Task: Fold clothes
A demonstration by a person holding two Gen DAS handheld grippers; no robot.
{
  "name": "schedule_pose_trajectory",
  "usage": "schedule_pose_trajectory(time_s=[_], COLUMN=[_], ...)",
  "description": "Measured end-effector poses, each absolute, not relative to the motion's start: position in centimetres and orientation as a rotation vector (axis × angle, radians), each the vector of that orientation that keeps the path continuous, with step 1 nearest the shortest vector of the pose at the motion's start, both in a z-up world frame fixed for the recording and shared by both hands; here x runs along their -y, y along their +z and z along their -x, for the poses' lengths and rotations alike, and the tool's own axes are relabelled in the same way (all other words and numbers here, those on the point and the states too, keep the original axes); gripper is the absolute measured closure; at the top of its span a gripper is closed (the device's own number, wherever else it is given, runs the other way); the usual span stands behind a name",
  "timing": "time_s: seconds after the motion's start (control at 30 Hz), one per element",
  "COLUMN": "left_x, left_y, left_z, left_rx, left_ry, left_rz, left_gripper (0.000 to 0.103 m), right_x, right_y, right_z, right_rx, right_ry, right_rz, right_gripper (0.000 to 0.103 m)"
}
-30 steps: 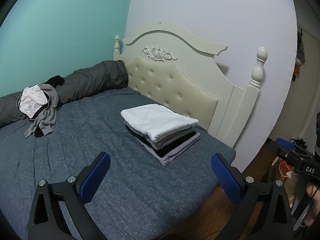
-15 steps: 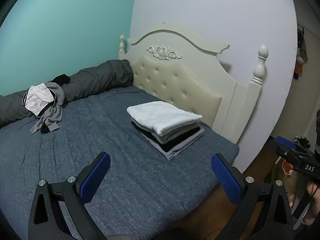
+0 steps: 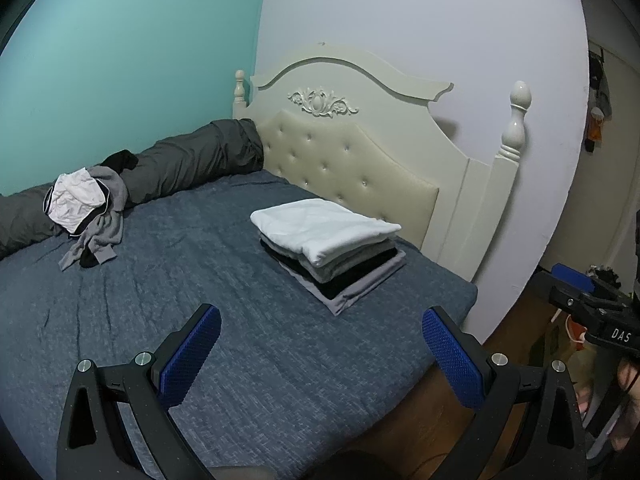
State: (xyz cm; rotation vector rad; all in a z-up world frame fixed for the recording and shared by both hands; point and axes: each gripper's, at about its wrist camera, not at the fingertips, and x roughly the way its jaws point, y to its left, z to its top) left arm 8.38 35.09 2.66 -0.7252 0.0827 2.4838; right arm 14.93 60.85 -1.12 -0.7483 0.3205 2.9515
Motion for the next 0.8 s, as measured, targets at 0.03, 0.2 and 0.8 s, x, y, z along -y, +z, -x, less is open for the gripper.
schedule_pose_trajectory(time_s=[0.03,0.2,0.8], left_x=[-35.08,-34.95,-34.93], left_y=[2.59,2.62,2.71], left_z=[-8.40,-8.40,-8.25], left_rx=[-0.079,-0.070,-0.068], left_ry=[2.482,2.489,2.486], left_rz=[0.728,0.721,0.731], left_gripper=[0.000,0.000,0.000], right_x=[-60.79,-60.48,-60.31], right_y=[-1.14,-1.22,-1.75], right_z=[-14.98,-15.18,-15.14], right_rx=[-0.320,-0.313,-0.319], right_ry=[2.952,2.952,2.951], right_rz=[0.747,0.743,0.762], right_gripper=[0.003,0.003,0.002])
